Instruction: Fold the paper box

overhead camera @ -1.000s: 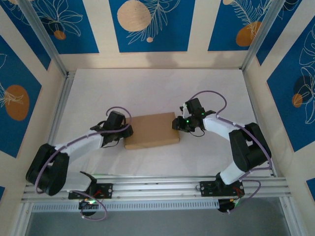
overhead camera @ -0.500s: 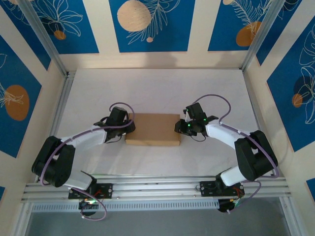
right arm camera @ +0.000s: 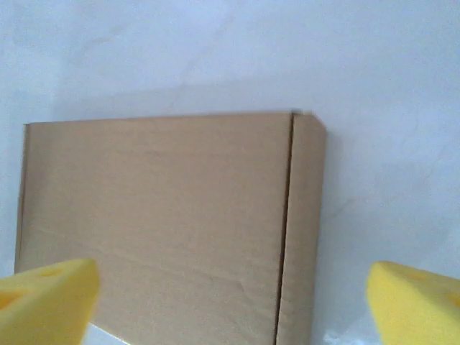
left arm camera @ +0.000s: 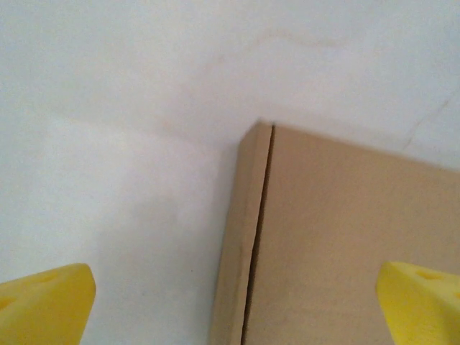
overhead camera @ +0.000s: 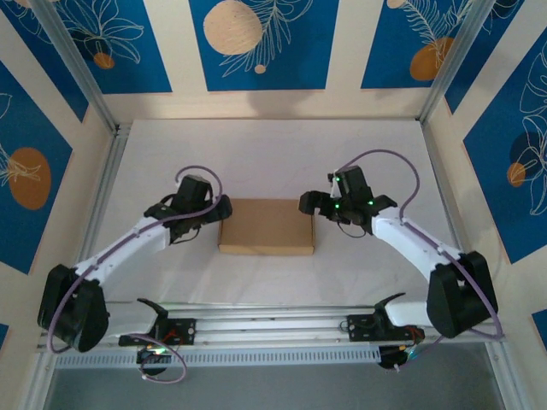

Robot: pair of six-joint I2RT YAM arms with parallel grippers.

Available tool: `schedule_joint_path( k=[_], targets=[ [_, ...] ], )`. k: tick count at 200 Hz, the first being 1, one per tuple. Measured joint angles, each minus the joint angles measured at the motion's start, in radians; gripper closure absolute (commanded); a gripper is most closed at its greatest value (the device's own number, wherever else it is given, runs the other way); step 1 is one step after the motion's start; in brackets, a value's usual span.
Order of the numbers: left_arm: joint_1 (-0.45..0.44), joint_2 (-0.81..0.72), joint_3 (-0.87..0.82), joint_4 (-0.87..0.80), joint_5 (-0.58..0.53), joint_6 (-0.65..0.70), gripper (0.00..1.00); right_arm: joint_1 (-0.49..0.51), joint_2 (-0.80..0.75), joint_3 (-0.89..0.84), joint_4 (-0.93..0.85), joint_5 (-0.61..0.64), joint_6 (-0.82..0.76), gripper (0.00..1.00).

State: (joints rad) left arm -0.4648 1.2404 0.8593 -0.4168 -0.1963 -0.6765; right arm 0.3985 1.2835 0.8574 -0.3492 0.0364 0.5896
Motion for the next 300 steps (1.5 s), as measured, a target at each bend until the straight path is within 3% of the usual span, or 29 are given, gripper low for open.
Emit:
schedule_joint_path(
  k=[49, 69, 87, 119, 155, 182, 208, 235, 264, 300],
  targets=[
    [0.09, -0.246, -0.055, 0.113, -0.028, 0.18, 0.0, -0.017, -0.226, 0.003, 0.024, 0.07, -0.048, 0.01],
    [0.09, -0.3, -0.157, 0.303, -0.054, 0.353, 0.0, -0.027, -0.252, -0.016, 0.104, 0.154, -0.12, 0.01],
    [0.093, -0.298, -0.312, 0.533, -0.098, 0.514, 0.0, -0.063, -0.253, -0.089, 0.259, 0.146, -0.277, 0.01],
    [0.163, -0.161, -0.476, 0.727, -0.157, 0.668, 0.0, -0.147, -0.208, -0.274, 0.529, 0.113, -0.455, 0.01],
    [0.284, -0.003, -0.515, 0.91, -0.166, 0.684, 0.0, -0.298, -0.04, -0.459, 0.785, 0.119, -0.476, 0.01],
    [0.311, 0.123, -0.599, 1.207, -0.154, 0.69, 0.0, -0.386, 0.073, -0.529, 0.957, 0.061, -0.487, 0.01],
    [0.328, 0.344, -0.657, 1.503, -0.101, 0.713, 0.0, -0.446, 0.226, -0.58, 1.25, -0.01, -0.46, 0.01],
    [0.331, 0.353, -0.617, 1.474, -0.003, 0.744, 0.0, -0.49, 0.245, -0.547, 1.23, -0.095, -0.456, 0.01],
    [0.36, 0.339, -0.492, 1.411, 0.092, 0.747, 0.0, -0.435, 0.245, -0.452, 1.202, -0.089, -0.474, 0.01],
    [0.398, 0.335, -0.469, 1.348, 0.146, 0.735, 0.0, -0.421, 0.245, -0.445, 1.175, -0.086, -0.485, 0.01]
  ],
)
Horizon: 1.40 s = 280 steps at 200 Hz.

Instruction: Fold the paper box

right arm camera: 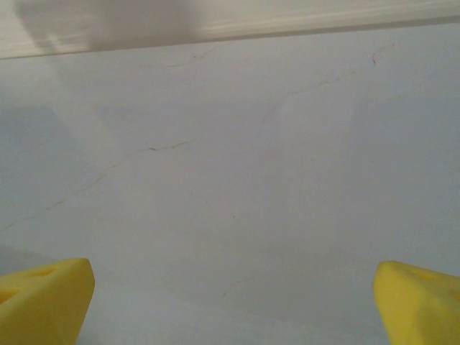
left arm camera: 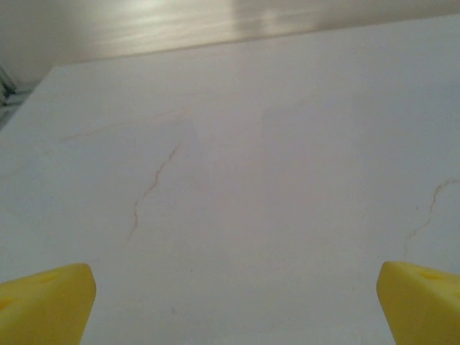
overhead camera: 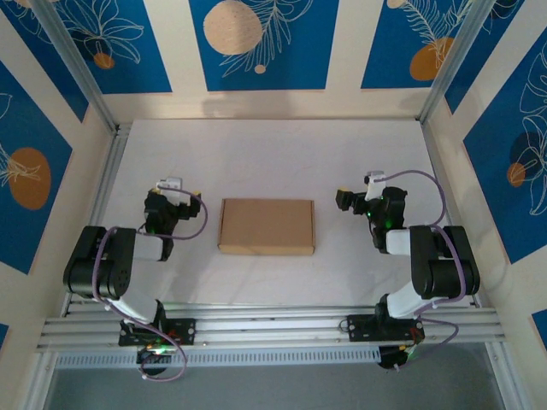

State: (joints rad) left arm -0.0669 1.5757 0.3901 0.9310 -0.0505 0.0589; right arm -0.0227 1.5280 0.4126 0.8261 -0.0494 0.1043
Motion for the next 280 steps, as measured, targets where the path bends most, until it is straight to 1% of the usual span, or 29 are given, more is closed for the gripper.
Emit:
schedule_joint_path(
  k=[42, 280],
  targets=[
    [0.001, 0.0, 0.0, -0.032, 0.025, 0.0, 0.0, -0.003, 0.0, 0.0, -0.008, 0.0, 0.0, 0.01],
    [0.002, 0.0, -0.002, -0.032, 0.025, 0.0, 0.0, -0.006, 0.0, 0.0, -0.008, 0.004, -0.003, 0.01]
  ],
)
